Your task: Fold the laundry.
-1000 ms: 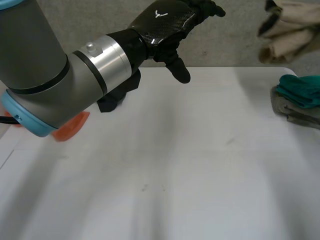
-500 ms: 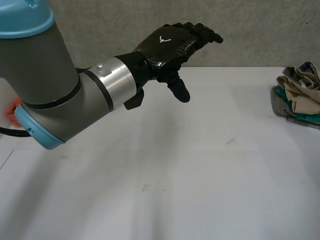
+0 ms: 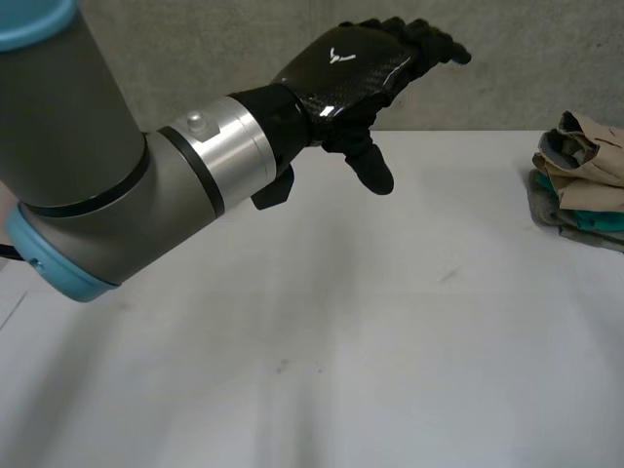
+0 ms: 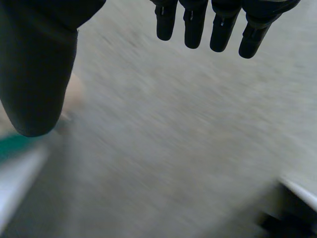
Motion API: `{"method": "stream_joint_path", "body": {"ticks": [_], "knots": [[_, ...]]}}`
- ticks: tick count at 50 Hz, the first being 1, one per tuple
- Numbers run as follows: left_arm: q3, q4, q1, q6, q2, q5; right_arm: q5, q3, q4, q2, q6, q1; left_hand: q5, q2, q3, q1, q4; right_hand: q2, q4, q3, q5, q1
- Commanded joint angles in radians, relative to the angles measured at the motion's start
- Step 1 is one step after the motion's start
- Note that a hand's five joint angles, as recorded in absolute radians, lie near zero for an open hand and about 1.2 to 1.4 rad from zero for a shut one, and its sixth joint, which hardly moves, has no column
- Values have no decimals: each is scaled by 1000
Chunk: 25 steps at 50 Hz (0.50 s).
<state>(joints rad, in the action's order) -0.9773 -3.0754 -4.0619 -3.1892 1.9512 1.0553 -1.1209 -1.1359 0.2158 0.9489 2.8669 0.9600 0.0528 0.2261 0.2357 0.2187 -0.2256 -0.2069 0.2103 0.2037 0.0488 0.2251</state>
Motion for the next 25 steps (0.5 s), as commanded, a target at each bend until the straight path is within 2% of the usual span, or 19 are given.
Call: {"method": "stream_joint_path", "body": {"ticks": [1, 4, 7, 11, 14, 16, 17, 19, 21, 23, 25], "knots": [[15, -8, 5, 3, -52, 2, -241, 54, -23, 88, -241, 25, 60, 61, 51, 68, -61, 32, -36, -29, -49, -51], [20, -14, 3, 6, -69, 5, -235, 30, 90, 154, -200, 148, 62, 64, 54, 71, -64, 32, -36, -29, -49, -51], [22, -17, 0, 12, -100, 40, -217, -37, 180, 224, -150, 221, 68, 70, 60, 77, -70, 32, -36, -29, -49, -51], [15, -17, -9, 11, -135, 139, -131, -203, 333, 362, -68, 305, 71, 73, 63, 80, -73, 32, -36, -29, -49, -51], [9, -17, -46, 0, -153, 245, -19, -362, 436, 441, -29, 394, 71, 73, 63, 80, -73, 32, -36, -29, -49, -51], [2, -13, -99, -14, -161, 302, 47, -462, 476, 474, -34, 468, 74, 75, 66, 83, -76, 32, -36, -29, -49, -51], [-17, -6, -173, -44, -164, 351, 59, -491, 484, 482, -35, 491, 71, 73, 63, 80, -73, 32, -36, -29, -49, -51], [-47, 3, -256, -89, -163, 390, 82, -576, 487, 496, -53, 558, 68, 70, 60, 77, -70, 32, -36, -29, -49, -51], [-95, 6, -355, -182, -150, 419, 79, -619, 479, 499, -72, 595, 65, 67, 57, 74, -67, 32, -36, -29, -49, -51], [-124, 1, -409, -254, -126, 419, 78, -671, 452, 492, -116, 640, 63, 64, 54, 71, -64, 32, -36, -29, -49, -51], [-139, -31, -463, -363, -28, 414, 78, -697, 426, 485, -150, 658, 60, 61, 51, 68, -61, 32, -36, -29, -49, -51]]}}
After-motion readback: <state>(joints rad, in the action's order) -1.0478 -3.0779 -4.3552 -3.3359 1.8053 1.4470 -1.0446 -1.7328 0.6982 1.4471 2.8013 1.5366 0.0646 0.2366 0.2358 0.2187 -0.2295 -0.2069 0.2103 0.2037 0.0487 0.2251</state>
